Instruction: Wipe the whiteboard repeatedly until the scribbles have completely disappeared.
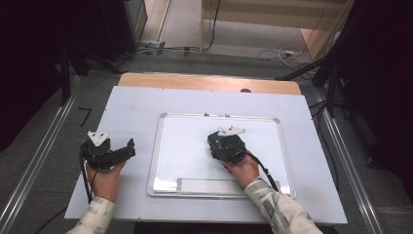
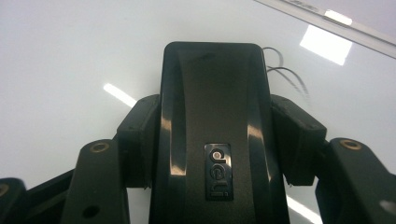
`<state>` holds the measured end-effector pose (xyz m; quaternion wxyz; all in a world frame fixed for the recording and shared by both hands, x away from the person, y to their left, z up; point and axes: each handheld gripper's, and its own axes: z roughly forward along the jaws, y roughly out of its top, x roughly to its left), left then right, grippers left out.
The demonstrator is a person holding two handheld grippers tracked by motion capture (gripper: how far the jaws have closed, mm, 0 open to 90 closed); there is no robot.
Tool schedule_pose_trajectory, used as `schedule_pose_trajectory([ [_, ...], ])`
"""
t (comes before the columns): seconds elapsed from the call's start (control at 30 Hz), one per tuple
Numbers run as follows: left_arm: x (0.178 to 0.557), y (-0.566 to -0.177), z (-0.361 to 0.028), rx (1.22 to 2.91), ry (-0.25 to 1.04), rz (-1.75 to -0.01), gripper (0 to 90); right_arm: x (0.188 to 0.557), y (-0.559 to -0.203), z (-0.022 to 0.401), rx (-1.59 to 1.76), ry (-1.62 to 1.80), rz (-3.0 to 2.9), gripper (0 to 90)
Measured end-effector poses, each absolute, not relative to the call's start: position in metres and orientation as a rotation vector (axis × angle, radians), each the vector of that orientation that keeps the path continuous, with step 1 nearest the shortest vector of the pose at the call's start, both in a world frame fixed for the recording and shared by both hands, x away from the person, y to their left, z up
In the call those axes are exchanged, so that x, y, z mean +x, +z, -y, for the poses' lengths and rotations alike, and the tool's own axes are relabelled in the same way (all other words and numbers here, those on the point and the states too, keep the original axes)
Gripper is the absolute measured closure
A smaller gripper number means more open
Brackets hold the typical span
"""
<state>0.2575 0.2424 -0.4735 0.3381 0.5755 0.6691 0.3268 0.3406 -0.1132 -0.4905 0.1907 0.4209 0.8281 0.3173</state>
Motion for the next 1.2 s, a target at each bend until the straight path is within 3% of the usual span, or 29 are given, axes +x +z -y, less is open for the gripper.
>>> schedule_pose_trajectory([
  [0.4, 0.255, -0.473, -0.244, 1.487, 0.853, -1.744, 1.7, 0.340, -0.491, 0.102, 1.123, 0.910, -2.375, 37.7],
  [1.2, 0.252, -0.473, -0.248, 1.476, 0.851, -1.753, 1.7, 0.396, -0.488, 0.164, 1.367, 0.852, -2.192, 37.7],
])
